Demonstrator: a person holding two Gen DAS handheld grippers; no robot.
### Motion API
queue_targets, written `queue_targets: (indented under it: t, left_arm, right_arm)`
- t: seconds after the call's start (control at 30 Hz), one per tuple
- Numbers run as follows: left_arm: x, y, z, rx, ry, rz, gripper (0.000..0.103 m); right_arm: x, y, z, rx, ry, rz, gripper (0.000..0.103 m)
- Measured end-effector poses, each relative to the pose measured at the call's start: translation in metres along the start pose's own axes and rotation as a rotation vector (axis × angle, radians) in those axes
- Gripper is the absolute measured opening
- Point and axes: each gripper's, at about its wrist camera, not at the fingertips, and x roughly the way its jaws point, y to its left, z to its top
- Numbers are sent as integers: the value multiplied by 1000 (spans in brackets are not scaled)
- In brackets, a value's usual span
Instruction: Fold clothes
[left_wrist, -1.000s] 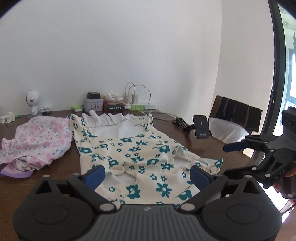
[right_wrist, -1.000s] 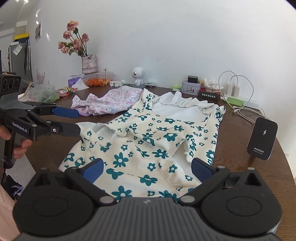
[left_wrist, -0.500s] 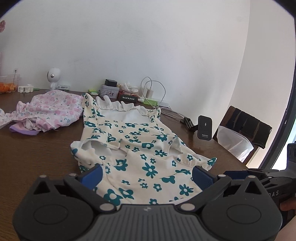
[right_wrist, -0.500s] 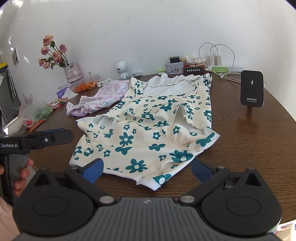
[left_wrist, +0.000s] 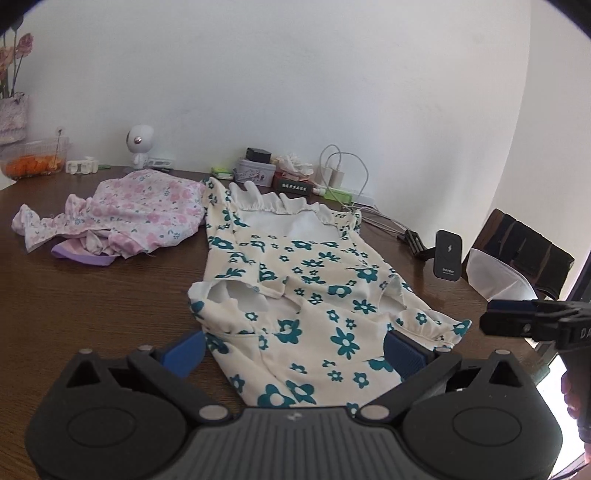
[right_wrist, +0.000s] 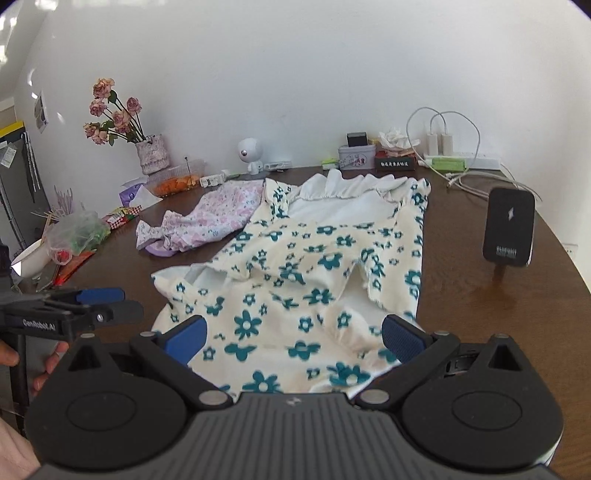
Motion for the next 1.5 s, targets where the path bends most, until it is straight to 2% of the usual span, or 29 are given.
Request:
queue_targets:
  t: [0.13, 0.3, 0.5, 0.63, 0.73, 0.8, 0.87, 1.07, 1.2, 1.27, 1.33, 1.4, 1.43, 1.47, 1.5]
  left_arm:
    - [18, 24, 14, -107, 66, 21, 102]
    - [42, 40, 18, -137, 125, 52, 92]
    - [64, 45, 18, -159, 150, 56, 87]
    - [73, 42, 23, -135, 151, 66, 80]
    - [77, 35, 24, -65, 157, 96, 60]
    - [80, 33, 25, -41, 160, 93, 56]
    - [82, 33, 25, -24, 162, 83, 49]
    - [85, 34, 27, -12, 160, 57, 42]
    - [85, 36, 26, -10, 156, 47, 42]
    - [85, 35, 26, -5, 156, 47, 42]
    - [85, 35, 26, 0, 157, 46, 41]
    - [86, 35, 26, 2, 157, 45, 41]
    - [86, 35, 26, 3, 156, 45, 41]
    - [86, 35, 26, 3, 157, 46, 40]
    - [86, 35, 26, 3, 158, 47, 37]
  right_arm:
    - [24, 2, 71, -41, 21, 70, 103]
    - [87, 35, 144, -181, 122, 80, 103]
    - [183, 73, 206, -288, 277, 54, 103]
    - [257, 90, 235, -333, 359, -28, 102]
    - [315, 93, 242, -329, 431, -82, 92]
    - [350, 93, 242, -324, 477, -109, 81]
    - [380, 93, 235, -327, 510, -130, 80]
    - [435, 89, 228, -258, 538, -165, 66]
    - [444, 77, 242, -124, 496, -131, 66]
    - [450, 74, 245, -110, 496, -152, 65]
    - [458, 72, 242, -122, 517, -184, 54]
    - [464, 69, 238, -115, 535, -197, 38]
    - [466, 68, 236, -114, 542, -197, 36]
    - [467, 68, 234, -115, 548, -194, 29]
    - [468, 68, 232, -118, 553, -189, 16]
